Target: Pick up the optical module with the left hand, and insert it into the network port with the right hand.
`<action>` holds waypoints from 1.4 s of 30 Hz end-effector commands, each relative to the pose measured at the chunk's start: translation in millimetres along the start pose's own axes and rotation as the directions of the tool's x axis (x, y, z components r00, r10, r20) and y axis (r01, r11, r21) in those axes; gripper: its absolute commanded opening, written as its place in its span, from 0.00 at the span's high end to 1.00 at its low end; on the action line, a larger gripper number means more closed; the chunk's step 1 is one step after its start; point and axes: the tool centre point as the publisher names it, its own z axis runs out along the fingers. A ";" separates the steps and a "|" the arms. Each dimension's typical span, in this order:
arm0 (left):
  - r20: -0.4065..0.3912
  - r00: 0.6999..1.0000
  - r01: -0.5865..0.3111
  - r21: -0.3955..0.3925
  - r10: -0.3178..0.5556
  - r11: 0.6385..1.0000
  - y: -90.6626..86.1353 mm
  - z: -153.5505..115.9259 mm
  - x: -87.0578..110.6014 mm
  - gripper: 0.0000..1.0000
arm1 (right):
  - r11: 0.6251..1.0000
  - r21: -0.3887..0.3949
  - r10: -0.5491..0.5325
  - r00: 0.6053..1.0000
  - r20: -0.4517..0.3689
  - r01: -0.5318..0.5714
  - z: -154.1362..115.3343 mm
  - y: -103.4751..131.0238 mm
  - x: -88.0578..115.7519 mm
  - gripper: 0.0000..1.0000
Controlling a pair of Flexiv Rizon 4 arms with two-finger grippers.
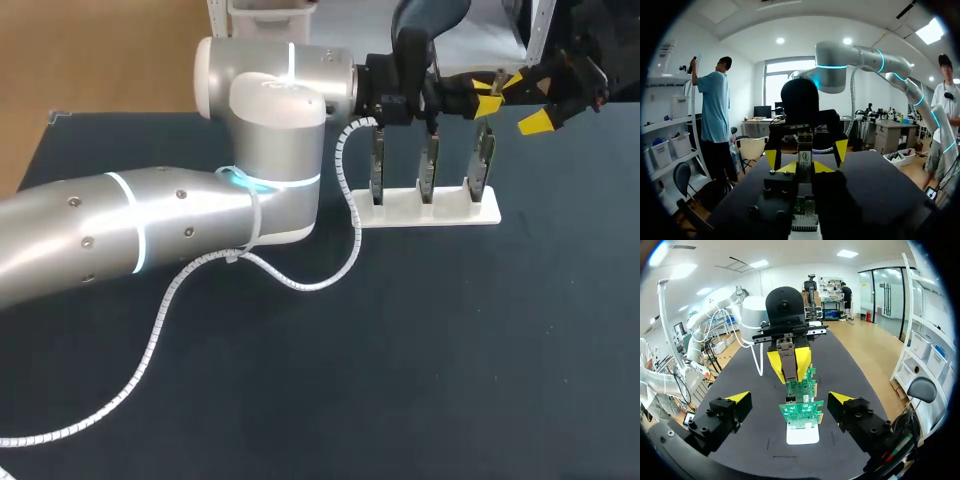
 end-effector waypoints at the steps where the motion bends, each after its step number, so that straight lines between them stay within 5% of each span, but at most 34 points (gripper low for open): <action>1: -0.002 1.000 0.000 0.004 0.000 1.000 1.2 0.3 0.6 1.00 | 1.000 0.010 -0.002 1.000 0.000 0.002 0.6 3.9 0.3 0.00; 13: -0.002 1.000 0.000 0.004 0.000 1.000 1.2 0.3 0.6 1.00 | 0.999 0.035 -0.009 1.000 0.003 0.009 -2.3 1.7 -2.7 0.00; 25: -0.002 1.000 0.000 0.004 0.000 1.000 1.2 0.3 0.6 1.00 | 0.992 0.106 -0.070 0.997 0.031 0.066 -18.6 -2.2 -29.3 0.00; 42: -0.002 1.000 0.000 0.004 0.000 1.000 1.2 0.3 0.6 1.00 | 0.991 0.093 -0.104 0.994 0.036 0.100 -10.2 -4.2 -53.6 0.00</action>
